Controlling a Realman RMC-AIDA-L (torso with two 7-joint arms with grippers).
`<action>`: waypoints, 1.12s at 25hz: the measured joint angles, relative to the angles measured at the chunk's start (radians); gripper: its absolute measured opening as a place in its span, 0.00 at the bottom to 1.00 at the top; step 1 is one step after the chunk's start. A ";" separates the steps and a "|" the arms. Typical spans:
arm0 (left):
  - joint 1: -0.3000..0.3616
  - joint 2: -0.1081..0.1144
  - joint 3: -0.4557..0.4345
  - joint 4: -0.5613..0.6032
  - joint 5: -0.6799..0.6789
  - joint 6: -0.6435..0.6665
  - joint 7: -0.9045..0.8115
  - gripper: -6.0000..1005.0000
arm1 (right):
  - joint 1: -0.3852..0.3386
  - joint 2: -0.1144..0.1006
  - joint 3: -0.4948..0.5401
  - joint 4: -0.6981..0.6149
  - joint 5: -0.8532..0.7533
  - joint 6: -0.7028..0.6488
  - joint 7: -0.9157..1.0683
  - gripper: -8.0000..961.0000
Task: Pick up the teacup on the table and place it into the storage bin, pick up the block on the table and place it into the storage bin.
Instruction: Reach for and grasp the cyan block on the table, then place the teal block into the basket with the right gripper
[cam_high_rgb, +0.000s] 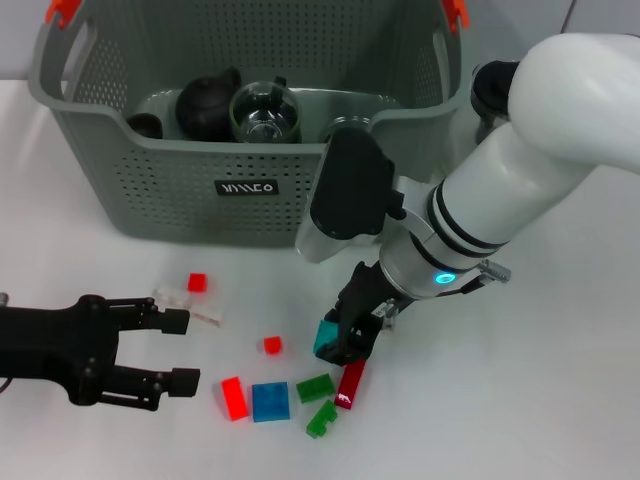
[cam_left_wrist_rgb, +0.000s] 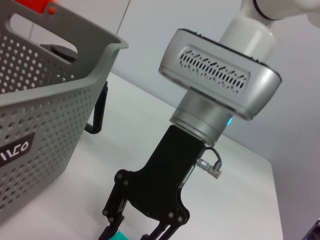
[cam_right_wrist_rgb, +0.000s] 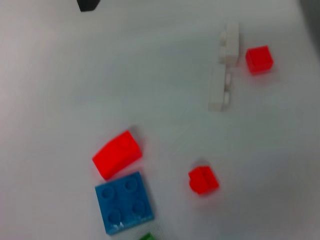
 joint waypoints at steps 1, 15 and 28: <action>0.000 0.001 0.000 0.000 0.000 0.003 0.000 0.87 | -0.006 -0.002 0.006 -0.015 0.000 -0.007 0.000 0.44; 0.001 0.006 -0.007 0.001 -0.002 0.012 -0.003 0.87 | -0.043 -0.016 0.402 -0.381 -0.056 -0.296 0.001 0.44; -0.011 0.005 0.004 0.002 -0.003 0.013 0.010 0.87 | 0.092 -0.029 0.753 -0.288 -0.277 -0.172 0.012 0.44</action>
